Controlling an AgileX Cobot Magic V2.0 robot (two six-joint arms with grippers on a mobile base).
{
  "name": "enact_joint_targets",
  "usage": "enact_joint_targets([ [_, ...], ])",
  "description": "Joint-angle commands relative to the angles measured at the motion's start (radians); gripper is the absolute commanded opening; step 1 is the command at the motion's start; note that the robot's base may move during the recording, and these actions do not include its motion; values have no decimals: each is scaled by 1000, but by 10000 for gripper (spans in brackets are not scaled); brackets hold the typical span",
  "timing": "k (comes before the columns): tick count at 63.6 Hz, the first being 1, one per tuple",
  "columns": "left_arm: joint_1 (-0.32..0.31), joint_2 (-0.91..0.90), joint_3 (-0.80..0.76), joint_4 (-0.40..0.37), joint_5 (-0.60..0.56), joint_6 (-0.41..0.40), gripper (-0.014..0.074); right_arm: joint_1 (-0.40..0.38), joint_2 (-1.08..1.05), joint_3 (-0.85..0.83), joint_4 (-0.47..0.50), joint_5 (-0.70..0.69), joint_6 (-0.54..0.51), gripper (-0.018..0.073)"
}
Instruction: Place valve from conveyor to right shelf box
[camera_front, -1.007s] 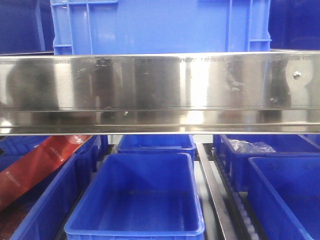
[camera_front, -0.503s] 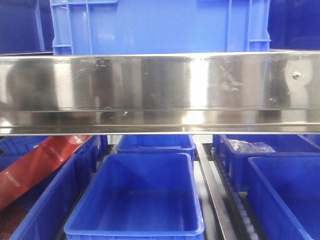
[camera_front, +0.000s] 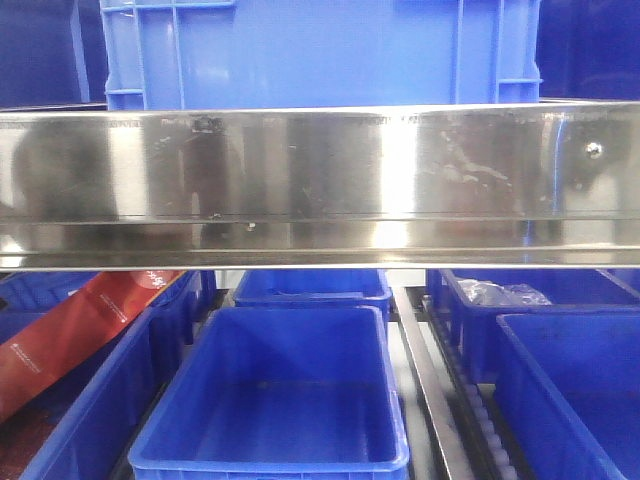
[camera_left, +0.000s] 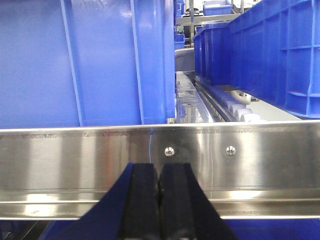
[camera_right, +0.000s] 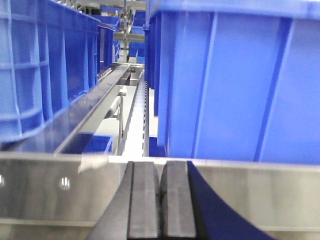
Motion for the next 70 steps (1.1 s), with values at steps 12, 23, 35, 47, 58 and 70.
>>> enact_joint_targets([
  [12, 5, -5, -2, -8, -21, -2, -111, -5, -125, 123, 6, -41, 0, -162],
  [23, 5, -5, -2, -8, -21, -2, -111, -5, -125, 135, 6, -61, 0, -162],
  [35, 5, -5, -2, -8, -21, -2, -111, -5, -125, 135, 6, -65, 0, -162],
  [47, 5, -5, -2, -8, -21, -2, -111, -5, -125, 135, 6, -65, 0, -162],
  [58, 5, -5, -2, -8, -21, -2, -111, -5, -125, 135, 6, -65, 0, -162],
  [70, 5, -5, -2, -8, -21, -2, -111, -5, -125, 135, 6, -65, 0, -162],
])
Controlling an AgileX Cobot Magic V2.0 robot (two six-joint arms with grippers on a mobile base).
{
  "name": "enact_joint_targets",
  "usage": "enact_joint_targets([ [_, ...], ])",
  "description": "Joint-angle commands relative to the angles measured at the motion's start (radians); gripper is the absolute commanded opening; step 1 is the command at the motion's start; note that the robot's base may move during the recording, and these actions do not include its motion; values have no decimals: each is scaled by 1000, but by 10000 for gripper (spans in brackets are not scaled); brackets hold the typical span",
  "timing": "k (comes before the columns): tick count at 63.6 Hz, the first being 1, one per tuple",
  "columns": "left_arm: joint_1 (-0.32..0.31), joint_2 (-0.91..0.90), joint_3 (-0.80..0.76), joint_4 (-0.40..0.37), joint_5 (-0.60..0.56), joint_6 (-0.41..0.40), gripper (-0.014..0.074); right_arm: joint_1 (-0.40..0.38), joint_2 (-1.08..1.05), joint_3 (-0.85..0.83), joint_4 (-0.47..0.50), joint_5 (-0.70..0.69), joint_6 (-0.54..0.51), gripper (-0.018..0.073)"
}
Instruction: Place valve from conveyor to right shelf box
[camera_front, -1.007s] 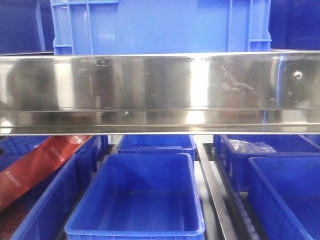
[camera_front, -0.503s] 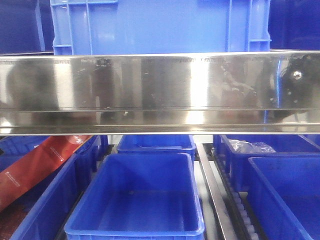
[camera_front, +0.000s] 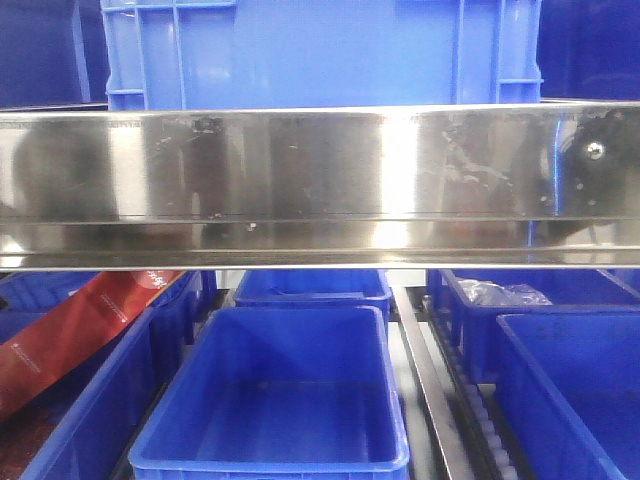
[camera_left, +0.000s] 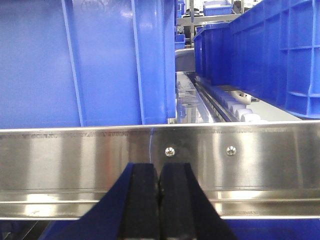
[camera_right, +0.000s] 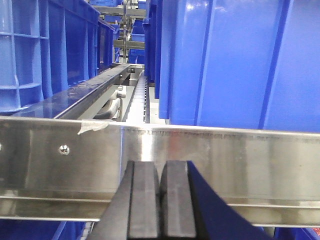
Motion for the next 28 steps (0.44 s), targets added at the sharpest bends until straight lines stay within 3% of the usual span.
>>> enact_joint_targets([
  [1, 5, -5, -2, -8, -20, -2, -111, -3, -3, 3, 4, -23, 0, -162],
  [28, 5, -5, -2, -8, -20, -2, -111, -3, -3, 3, 4, -23, 0, -162],
])
